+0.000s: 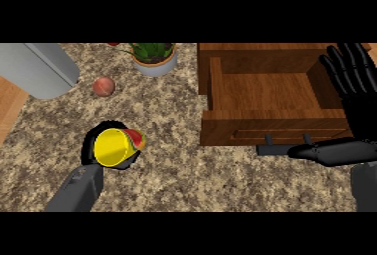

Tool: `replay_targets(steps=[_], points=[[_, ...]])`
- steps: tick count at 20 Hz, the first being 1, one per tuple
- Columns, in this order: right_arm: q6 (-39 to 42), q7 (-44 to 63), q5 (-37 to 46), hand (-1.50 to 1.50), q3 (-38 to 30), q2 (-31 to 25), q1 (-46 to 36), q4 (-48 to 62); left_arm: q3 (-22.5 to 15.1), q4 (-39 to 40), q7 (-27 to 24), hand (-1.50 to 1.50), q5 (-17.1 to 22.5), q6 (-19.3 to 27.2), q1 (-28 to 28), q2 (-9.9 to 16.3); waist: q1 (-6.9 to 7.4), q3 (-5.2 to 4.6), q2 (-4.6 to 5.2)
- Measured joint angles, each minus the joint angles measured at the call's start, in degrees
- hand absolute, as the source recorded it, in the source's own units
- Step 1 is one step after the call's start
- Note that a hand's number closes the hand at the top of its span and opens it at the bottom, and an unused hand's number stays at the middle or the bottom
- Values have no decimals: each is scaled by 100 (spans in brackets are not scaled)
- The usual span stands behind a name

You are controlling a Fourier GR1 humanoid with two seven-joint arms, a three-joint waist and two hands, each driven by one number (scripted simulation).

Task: Pick up the cup, place it into the drawer and close the drawer

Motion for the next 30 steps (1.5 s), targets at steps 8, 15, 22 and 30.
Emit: replay_targets(steps=[8, 15, 22, 30], points=[[4, 5, 89, -150, 44, 2, 119, -70, 91, -597, 324, 150, 237, 247, -529, -209, 49, 15, -43], [10, -98, 95, -150, -43, -8, 242, -35, -311, -1862, 1453, 150, 266, 512, -1140, -580, 115, 23, -83], [-74, 25, 154, -150, 1, 32, 191, -109, -845, -2743, 2959, 150, 430, 1145, -2007, -740, 82, 21, -79], [-3, -54, 99, -150, -121, -77, 56, 50, -1484, -2441, 4157, 150, 688, 2301, -3383, -774, -56, 24, -40]])
